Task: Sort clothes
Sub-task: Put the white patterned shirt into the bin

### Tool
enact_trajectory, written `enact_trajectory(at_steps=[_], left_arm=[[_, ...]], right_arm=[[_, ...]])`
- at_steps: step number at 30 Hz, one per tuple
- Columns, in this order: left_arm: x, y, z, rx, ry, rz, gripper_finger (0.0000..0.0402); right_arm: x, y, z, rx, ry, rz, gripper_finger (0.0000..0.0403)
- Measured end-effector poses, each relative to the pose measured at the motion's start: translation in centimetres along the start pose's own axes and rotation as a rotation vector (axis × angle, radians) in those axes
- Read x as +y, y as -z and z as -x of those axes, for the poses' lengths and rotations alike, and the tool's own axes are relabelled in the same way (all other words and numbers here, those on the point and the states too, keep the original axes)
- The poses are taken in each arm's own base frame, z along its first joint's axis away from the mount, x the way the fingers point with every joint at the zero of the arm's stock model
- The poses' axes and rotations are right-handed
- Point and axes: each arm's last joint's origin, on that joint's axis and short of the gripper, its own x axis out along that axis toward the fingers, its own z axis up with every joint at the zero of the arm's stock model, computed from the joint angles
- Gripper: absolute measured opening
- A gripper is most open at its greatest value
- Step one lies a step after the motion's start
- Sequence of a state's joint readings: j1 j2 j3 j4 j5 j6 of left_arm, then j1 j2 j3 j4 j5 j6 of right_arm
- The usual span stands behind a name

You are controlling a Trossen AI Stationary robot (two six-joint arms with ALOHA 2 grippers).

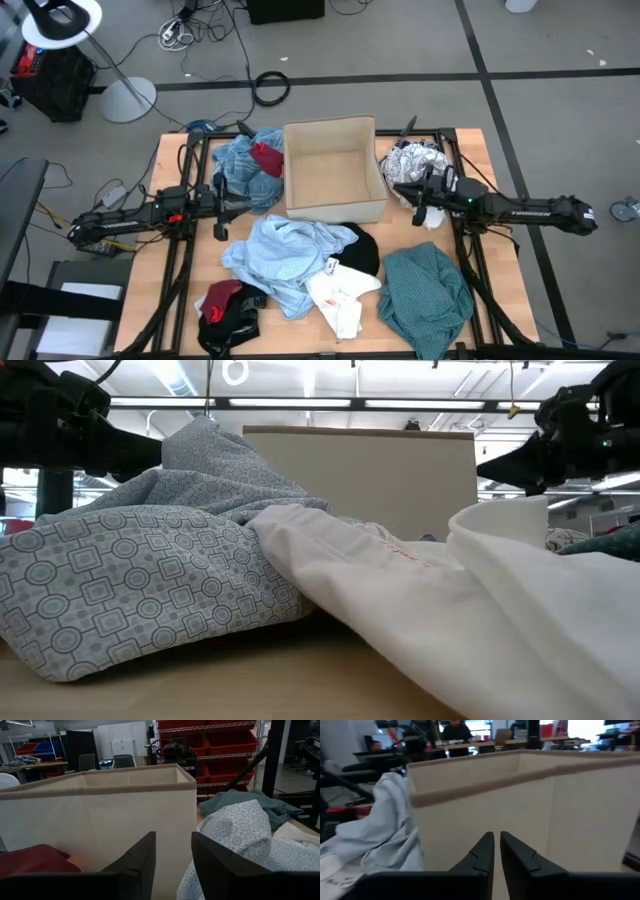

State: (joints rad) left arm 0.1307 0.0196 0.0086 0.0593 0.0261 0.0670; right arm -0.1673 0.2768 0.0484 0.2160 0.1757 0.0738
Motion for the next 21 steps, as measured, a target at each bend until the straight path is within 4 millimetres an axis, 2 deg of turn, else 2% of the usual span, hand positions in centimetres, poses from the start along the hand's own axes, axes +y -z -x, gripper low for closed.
enact_trajectory(at_steps=[4, 9, 16, 21], left_arm=[[0.0, 0.0, 0.0, 0.0, 0.0, 0.0, 0.0131], [0.0, 0.0, 0.0, 0.0, 0.0, 0.0, 0.0131], [0.0, 0.0, 0.0, 0.0, 0.0, 0.0, 0.0131], [0.0, 0.0, 0.0, 0.0, 0.0, 0.0, 0.0131]], right_arm=[[0.1, -2.2, 0.2, 0.02, 0.018, 0.043, 0.0059], [0.0, -5.7, 1.2, 0.127, 0.082, 0.07, 0.0097], [-0.2, -13.0, 3.9, 0.168, 0.174, 0.09, 0.0154], [-0.3, -16.6, 5.0, 0.282, 0.225, 0.137, 0.0188]])
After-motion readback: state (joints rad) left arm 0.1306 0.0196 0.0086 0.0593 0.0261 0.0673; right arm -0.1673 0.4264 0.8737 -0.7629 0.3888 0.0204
